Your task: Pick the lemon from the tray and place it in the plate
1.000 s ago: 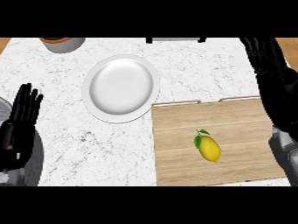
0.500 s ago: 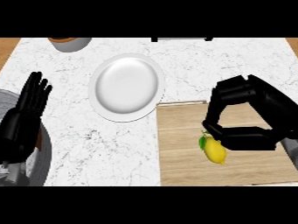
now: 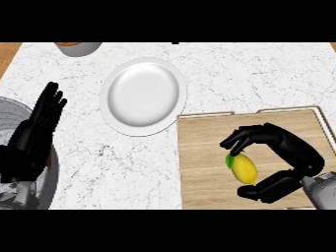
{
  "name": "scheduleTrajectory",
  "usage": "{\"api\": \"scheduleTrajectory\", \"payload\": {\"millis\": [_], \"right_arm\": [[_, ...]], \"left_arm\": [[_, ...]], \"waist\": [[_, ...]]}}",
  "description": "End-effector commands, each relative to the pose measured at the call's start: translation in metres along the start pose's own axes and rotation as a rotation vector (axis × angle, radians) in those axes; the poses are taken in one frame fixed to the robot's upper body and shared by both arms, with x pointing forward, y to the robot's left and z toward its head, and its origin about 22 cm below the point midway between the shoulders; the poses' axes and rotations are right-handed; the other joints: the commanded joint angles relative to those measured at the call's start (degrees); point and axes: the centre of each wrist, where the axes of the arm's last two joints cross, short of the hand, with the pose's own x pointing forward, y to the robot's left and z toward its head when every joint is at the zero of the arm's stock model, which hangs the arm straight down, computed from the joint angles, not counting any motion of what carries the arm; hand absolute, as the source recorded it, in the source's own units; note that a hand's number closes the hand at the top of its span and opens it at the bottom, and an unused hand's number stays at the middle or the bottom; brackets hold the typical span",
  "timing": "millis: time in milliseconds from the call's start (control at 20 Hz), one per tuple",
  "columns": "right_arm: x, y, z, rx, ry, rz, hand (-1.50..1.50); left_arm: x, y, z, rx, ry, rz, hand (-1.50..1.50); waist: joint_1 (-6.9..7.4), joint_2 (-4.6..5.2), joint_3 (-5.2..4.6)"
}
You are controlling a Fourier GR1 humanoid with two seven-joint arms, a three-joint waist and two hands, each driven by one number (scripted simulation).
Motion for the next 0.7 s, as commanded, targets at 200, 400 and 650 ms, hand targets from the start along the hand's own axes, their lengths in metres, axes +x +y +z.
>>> {"api": "scheduleTrajectory", "payload": {"millis": [200,400,650], "right_arm": [[0.016,-0.032,0.005,0.298,0.03,0.282,-1.5],[0.036,-0.06,-0.006,0.334,0.055,0.505,-1.5],[0.043,-0.059,-0.006,0.486,0.159,0.627,-1.5]], "left_arm": [[-0.056,-0.003,0.008,0.048,0.283,-0.044,0.0],[-0.056,-0.01,0.013,0.032,0.305,-0.057,0.0],[-0.062,-0.017,0.013,0.027,0.315,-0.058,0.0]], "waist": [[-0.36,0.03,-2.39],[0.63,-0.1,-2.42],[0.16,-0.06,-2.52]]}}
